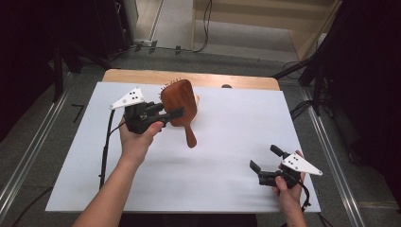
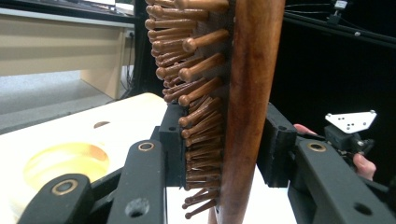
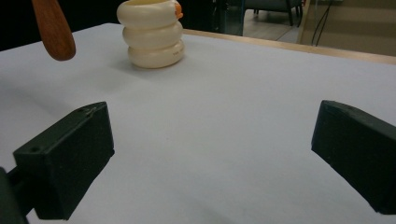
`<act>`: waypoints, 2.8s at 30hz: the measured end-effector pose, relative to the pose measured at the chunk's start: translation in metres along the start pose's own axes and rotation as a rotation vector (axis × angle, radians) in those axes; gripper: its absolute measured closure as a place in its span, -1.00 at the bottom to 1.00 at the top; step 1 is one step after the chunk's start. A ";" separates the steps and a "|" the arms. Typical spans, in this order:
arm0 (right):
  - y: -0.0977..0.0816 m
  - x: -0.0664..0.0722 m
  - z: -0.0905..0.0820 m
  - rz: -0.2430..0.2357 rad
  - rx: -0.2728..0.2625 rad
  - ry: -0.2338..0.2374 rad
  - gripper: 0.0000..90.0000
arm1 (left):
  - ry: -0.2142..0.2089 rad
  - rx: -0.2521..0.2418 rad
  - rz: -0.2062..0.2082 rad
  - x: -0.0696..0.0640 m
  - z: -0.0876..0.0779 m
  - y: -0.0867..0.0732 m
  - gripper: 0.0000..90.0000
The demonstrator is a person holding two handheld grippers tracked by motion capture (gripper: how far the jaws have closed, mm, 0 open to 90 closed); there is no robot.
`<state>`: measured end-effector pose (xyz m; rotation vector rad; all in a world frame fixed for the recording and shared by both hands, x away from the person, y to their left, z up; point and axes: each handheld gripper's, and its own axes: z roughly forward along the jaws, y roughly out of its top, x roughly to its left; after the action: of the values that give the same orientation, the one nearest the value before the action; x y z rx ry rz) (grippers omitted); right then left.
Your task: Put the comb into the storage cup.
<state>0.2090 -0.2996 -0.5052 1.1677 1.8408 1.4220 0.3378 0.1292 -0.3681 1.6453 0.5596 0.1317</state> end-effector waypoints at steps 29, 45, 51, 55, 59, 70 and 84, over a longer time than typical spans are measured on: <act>-0.011 -0.013 -0.008 0.048 -0.002 0.027 -1.00 | 0.073 -0.024 0.003 0.019 0.004 0.018 0.35; -0.012 -0.015 -0.008 0.065 -0.007 0.036 -1.00 | 0.122 -0.046 0.001 0.033 0.006 0.034 0.35; -0.012 -0.015 -0.008 0.060 -0.008 0.033 -1.00 | 0.139 -0.065 -0.004 0.040 0.007 0.040 0.34; -0.012 -0.015 -0.008 0.060 -0.009 0.030 -1.00 | 0.154 -0.074 -0.009 0.044 0.007 0.041 0.34; -0.012 -0.014 -0.008 0.058 -0.008 0.029 -1.00 | 0.164 -0.086 -0.017 0.047 0.008 0.044 0.34; -0.012 -0.015 -0.008 0.060 -0.011 0.030 -1.00 | 0.185 -0.108 -0.017 0.054 0.012 0.054 0.34; -0.012 -0.015 -0.008 0.062 -0.017 0.023 -1.00 | 0.209 -0.122 -0.019 0.064 0.020 0.061 0.34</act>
<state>0.2062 -0.3171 -0.5153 1.2137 1.8190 1.4888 0.4185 0.1350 -0.3277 1.5160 0.7118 0.3211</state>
